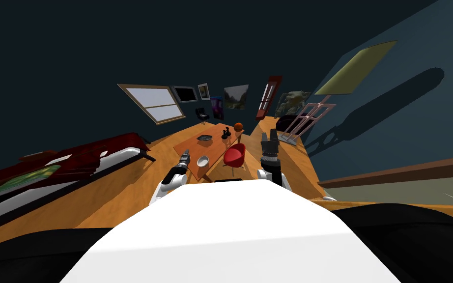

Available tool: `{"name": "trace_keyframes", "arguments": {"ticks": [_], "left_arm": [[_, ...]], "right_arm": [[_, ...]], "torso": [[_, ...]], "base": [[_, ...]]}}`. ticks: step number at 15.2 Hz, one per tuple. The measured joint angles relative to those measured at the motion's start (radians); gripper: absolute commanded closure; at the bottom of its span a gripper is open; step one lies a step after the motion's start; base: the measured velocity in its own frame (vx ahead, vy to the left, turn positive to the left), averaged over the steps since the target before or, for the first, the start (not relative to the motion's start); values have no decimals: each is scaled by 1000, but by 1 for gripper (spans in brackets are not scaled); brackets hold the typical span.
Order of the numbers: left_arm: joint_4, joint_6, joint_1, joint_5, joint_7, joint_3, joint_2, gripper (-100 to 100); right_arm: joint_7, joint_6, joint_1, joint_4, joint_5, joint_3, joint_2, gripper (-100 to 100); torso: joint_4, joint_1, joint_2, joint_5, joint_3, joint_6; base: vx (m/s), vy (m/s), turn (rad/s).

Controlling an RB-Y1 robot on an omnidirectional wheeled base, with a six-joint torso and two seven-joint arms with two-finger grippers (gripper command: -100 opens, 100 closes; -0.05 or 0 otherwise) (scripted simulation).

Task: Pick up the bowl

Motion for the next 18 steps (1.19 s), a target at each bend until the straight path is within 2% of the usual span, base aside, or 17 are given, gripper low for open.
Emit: {"name": "trace_keyframes", "arguments": {"ticks": [3, 10, 18], "left_arm": [[28, 61, -10, 8, -10, 12, 2, -100], [50, 171, -4, 26, -25, 32, 6, -100], [103, 333, -27, 50, -45, 66, 17, -100]], "right_arm": [[0, 0, 0, 0, 0, 0, 0, 0], [0, 0, 0, 0, 0, 0, 0, 0], [0, 0, 0, 0, 0, 0, 0, 0]], "torso": [[0, 0, 0, 0, 0, 0], [0, 0, 1, 0, 1, 0], [0, 0, 0, 0, 0, 0]], "base": [[18, -8, -90], [16, -4, -63], [22, -4, -88]]}}
